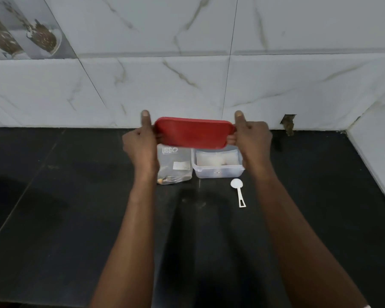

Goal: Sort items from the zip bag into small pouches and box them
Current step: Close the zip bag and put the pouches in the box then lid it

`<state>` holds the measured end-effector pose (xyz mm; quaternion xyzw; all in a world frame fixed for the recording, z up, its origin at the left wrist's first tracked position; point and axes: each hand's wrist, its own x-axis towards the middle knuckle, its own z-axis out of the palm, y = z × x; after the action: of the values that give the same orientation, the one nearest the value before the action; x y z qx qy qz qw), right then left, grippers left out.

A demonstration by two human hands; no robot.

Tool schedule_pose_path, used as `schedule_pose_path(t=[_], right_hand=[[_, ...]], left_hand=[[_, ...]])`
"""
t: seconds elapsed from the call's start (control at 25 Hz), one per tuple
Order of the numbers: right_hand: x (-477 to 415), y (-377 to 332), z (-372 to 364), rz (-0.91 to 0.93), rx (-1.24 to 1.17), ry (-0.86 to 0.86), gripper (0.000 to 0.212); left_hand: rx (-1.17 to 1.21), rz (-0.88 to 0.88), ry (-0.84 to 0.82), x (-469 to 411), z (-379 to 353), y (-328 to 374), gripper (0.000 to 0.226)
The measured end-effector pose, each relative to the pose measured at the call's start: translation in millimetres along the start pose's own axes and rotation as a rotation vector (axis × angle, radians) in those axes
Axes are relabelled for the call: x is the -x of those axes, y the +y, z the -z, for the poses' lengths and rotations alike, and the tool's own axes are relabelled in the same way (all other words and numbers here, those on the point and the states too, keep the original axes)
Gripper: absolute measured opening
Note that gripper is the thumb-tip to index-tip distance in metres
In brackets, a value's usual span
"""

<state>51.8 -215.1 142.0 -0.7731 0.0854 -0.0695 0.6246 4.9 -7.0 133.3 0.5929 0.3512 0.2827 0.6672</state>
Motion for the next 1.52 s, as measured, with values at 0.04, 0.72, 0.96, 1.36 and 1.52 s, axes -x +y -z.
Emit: schedule_pose_path(t=[0.04, 0.72, 0.96, 1.36, 1.52], right_hand=[[-11.2, 0.8, 8.6, -0.003, -0.021, 0.042, 0.049], [-38.5, 104.1, 25.7, -0.015, 0.366, 0.102, 0.018], [-40.5, 110.2, 23.7, 0.000, 0.364, 0.073, 0.016], [-45.8, 114.3, 24.2, -0.065, 0.317, 0.036, 0.019], [-45.3, 114.9, 22.8, -0.058, 0.307, 0.037, 0.018]], left_hand=[[0.049, 0.038, -0.047, -0.1, -13.9, -2.0, 0.047], [-0.647, -0.034, -0.038, 32.7, -75.2, -82.1, 0.024], [-0.638, -0.040, -0.078, 23.8, -69.4, -86.5, 0.024], [-0.553, 0.095, -0.133, 16.7, -69.7, -86.8, 0.022], [-0.554, 0.094, -0.144, 9.6, -70.7, -88.5, 0.022]])
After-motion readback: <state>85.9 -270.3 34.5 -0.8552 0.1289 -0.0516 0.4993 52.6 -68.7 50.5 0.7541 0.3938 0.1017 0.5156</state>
